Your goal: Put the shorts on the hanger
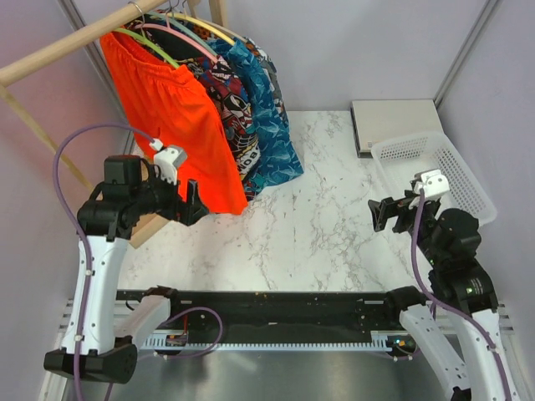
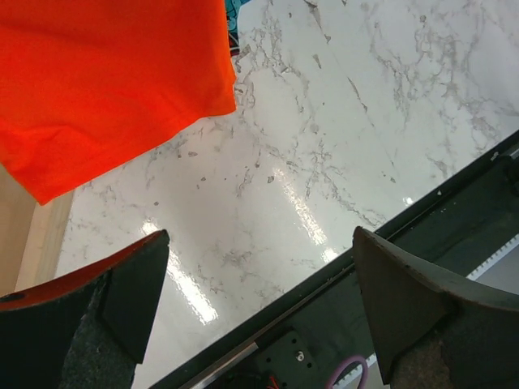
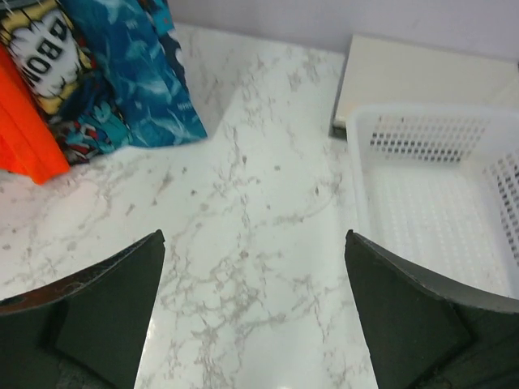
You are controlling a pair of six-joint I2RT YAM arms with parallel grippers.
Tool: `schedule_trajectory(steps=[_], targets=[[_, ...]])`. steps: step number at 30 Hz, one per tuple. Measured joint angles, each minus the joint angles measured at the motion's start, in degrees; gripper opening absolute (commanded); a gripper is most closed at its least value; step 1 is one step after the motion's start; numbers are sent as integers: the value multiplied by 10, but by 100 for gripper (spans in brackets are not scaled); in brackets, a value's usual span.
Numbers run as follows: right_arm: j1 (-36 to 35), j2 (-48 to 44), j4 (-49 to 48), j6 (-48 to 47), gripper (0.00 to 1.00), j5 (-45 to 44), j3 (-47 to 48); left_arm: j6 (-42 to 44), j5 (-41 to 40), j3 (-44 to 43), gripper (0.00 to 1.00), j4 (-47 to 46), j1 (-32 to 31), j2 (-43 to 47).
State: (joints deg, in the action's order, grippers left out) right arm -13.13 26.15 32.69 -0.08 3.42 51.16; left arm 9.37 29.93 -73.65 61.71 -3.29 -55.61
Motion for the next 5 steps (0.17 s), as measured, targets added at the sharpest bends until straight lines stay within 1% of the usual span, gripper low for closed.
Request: schedule_trajectory(steps=[5], targets=[[9, 7, 38, 1, 98, -11, -22, 31, -26, 53, 100, -1, 0, 69]])
